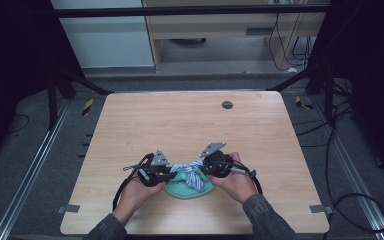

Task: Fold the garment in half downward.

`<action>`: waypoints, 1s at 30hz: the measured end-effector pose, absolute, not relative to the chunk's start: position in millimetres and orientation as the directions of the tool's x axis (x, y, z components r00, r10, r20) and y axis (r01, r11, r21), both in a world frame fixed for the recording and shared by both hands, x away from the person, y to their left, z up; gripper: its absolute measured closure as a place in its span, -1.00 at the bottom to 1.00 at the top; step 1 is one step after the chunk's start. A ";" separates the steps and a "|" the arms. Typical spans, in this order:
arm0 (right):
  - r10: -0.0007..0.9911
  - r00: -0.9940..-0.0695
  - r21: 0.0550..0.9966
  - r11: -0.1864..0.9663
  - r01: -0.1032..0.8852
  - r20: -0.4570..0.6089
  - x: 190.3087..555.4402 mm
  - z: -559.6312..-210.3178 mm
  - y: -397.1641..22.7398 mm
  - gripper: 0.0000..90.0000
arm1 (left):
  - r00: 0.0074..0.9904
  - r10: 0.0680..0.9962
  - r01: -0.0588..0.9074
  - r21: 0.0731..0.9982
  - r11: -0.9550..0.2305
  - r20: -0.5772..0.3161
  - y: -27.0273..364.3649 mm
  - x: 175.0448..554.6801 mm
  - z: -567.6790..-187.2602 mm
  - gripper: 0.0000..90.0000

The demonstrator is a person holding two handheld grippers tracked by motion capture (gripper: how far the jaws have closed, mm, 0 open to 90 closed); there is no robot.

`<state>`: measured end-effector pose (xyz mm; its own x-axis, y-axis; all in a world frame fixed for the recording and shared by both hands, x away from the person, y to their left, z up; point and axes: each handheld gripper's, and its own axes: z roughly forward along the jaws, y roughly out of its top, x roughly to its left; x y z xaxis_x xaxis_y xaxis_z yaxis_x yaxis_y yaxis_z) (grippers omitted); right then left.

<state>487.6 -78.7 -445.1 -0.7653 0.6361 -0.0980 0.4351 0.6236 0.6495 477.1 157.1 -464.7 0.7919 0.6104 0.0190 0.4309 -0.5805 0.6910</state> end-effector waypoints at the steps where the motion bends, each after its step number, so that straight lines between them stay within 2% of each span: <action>1: 0.637 -0.764 0.650 0.622 0.436 -0.098 486.3 -445.2 -78.7 0.53 | 0.791 0.612 0.430 0.693 -0.579 0.021 157.4 476.2 -465.0 0.55; 6: 0.637 -0.766 0.659 0.614 0.435 -0.088 480.8 -445.4 -81.0 0.48 | 0.794 0.608 0.420 0.702 -0.575 0.022 159.0 471.9 -466.1 0.37; 10: 0.637 -0.766 0.657 0.615 0.436 -0.088 477.4 -447.8 -82.8 0.46 | 0.790 0.612 0.419 0.709 -0.567 0.022 161.0 467.9 -469.6 0.13; 15: 0.642 -0.762 0.657 0.610 0.444 -0.081 474.9 -450.9 -85.5 0.46 | 0.789 0.615 0.431 0.716 -0.549 -0.004 165.3 464.8 -474.8 0.01; 20: 0.644 -0.761 0.655 0.608 0.449 -0.077 474.3 -453.6 -86.4 0.48 | 0.792 0.611 0.433 0.714 -0.551 -0.009 168.2 462.5 -479.3 0.04; 30: 0.643 -0.763 0.661 0.603 0.447 -0.070 474.3 -455.8 -84.8 0.69 | 0.788 0.614 0.405 0.717 -0.568 0.041 169.0 472.5 -483.4 0.46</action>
